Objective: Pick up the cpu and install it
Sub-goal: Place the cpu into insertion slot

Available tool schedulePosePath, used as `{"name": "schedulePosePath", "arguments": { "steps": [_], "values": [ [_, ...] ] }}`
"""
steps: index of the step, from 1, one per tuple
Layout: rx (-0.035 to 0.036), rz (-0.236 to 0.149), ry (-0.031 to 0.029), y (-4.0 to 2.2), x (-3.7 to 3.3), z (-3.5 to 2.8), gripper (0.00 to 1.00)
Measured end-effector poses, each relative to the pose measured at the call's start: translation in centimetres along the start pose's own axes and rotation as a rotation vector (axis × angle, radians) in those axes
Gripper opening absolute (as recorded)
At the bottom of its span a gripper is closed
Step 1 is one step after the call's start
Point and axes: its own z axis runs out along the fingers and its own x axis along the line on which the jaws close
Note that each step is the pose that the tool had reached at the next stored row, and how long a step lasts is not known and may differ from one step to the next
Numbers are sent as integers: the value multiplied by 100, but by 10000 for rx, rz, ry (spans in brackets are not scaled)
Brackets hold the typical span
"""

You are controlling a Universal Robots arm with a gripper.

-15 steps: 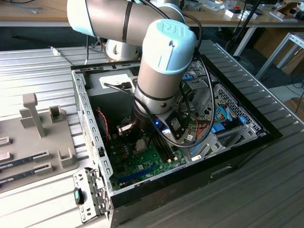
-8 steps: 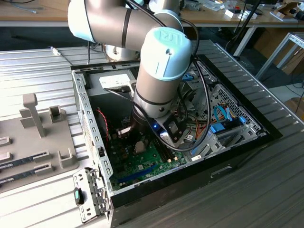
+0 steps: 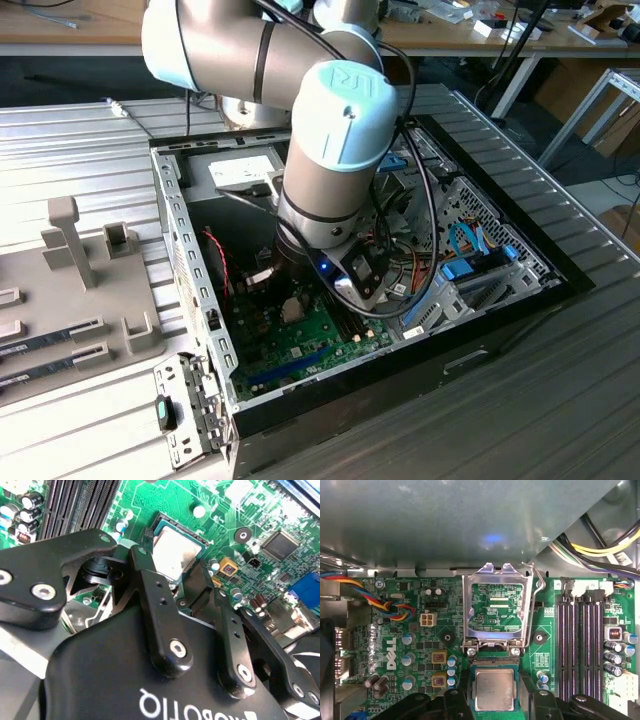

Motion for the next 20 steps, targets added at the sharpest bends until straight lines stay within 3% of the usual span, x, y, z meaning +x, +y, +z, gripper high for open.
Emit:
{"name": "schedulePosePath", "arguments": {
  "steps": [10,11,13,20],
  "values": [
    [-5,-23,-2,9,-1,10,48],
    [-4,-23,-1,9,-1,10,55],
    [-3,-23,0,9,-1,9,55],
    [-4,-23,-2,26,-5,-141,55]
  ]
}}
